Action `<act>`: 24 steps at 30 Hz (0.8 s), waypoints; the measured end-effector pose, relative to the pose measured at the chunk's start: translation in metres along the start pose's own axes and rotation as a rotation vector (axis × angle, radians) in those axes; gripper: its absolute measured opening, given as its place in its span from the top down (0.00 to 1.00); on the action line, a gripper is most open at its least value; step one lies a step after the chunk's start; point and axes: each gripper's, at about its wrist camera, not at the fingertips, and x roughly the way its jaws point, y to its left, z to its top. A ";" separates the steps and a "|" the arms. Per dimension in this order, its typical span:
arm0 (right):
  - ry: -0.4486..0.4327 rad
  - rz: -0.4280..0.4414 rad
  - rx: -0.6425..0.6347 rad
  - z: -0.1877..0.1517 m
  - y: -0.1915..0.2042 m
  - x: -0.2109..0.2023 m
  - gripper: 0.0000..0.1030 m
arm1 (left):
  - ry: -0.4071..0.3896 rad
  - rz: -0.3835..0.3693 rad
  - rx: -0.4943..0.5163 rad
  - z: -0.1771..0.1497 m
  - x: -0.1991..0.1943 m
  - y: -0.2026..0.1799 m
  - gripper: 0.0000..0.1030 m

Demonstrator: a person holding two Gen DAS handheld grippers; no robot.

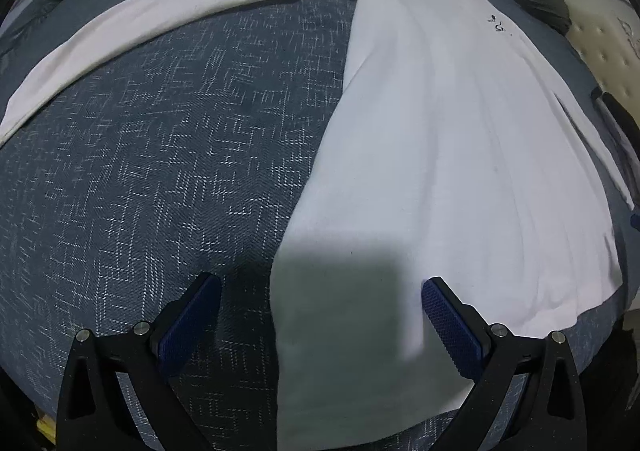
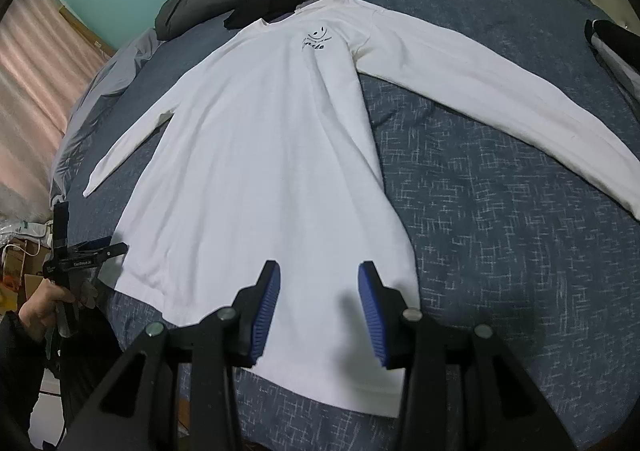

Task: Fold clothes
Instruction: 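Lower the left gripper to the shirt hem and grasp it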

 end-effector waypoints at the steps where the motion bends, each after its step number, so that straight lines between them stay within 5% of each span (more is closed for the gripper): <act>1: -0.001 0.002 0.001 0.000 0.000 0.000 0.60 | 0.004 -0.002 0.004 0.000 0.000 0.000 0.01; 24: -0.012 0.010 0.012 0.001 0.003 -0.006 0.60 | 0.028 0.026 0.056 -0.004 -0.006 0.000 0.01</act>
